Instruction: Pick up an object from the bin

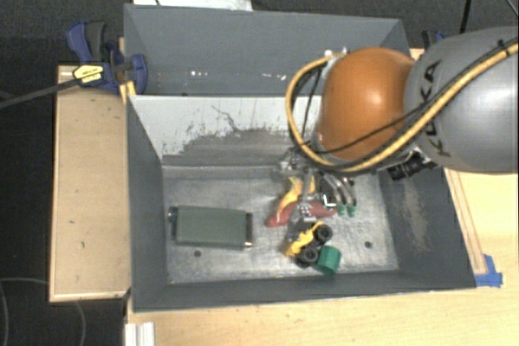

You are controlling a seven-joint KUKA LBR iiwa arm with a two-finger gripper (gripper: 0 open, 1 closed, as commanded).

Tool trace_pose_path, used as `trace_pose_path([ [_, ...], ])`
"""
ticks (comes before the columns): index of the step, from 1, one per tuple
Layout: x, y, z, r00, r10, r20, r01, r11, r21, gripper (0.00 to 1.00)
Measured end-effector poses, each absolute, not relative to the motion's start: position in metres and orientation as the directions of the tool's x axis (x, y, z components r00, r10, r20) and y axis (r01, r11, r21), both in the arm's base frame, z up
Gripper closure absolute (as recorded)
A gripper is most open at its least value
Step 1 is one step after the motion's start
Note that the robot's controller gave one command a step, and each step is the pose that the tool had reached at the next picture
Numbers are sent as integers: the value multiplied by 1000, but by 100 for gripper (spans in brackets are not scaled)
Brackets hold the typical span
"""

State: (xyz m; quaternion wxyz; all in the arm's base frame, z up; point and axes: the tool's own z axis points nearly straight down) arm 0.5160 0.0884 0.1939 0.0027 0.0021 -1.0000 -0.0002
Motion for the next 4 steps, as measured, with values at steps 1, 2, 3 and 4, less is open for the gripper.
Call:
trace_pose_path([
  [1, 518, 88, 198, -1000, -1, -2, -1, 1000, 1, 0],
  [2, 526, 81, 159, -998, -56, -10, -56, 998, 1, 0],
  [3, 515, 46, 73, -968, -252, -5, -252, 968, 1, 100],
  [4, 514, 45, 71, -969, -248, -2, -248, 969, 1, 0],
])
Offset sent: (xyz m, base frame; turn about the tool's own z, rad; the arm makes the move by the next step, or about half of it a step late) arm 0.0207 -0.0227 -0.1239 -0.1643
